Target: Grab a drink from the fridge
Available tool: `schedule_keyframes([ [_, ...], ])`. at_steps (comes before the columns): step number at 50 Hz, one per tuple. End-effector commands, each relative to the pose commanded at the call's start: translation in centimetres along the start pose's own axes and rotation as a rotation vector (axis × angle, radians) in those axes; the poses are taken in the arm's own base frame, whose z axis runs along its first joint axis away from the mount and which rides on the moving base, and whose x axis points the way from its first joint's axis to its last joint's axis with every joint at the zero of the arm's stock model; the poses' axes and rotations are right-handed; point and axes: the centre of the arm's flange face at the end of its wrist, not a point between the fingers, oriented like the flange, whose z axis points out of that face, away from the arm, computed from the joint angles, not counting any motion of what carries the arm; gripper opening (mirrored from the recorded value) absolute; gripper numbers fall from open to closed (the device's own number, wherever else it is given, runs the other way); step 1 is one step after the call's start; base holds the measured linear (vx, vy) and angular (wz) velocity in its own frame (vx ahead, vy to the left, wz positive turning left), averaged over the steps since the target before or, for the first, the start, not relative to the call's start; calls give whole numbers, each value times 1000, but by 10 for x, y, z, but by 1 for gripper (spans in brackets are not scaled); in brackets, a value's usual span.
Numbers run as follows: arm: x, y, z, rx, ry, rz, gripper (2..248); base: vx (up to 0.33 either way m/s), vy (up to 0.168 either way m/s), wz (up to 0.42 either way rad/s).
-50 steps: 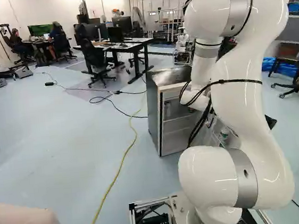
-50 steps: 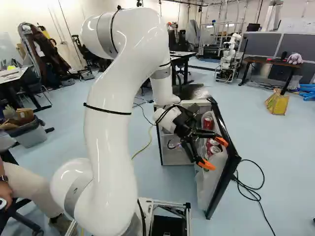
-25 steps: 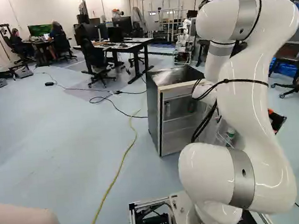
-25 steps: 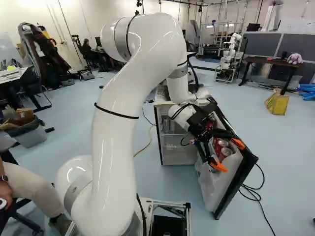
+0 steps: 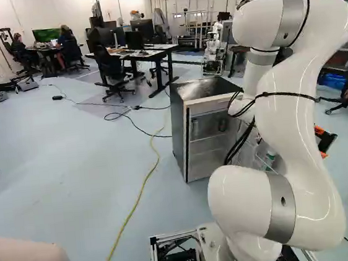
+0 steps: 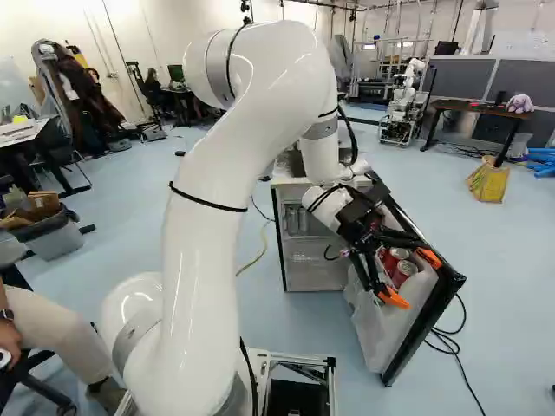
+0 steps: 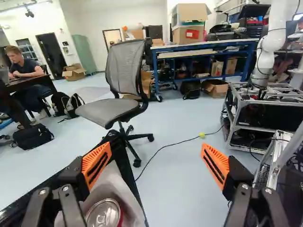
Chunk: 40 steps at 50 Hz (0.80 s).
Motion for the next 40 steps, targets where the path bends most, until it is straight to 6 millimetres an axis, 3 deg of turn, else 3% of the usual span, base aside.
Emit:
schedule_keyframes([
  [40, 12, 68, -2, 432, 107, -194, 247, 0, 0, 0],
])
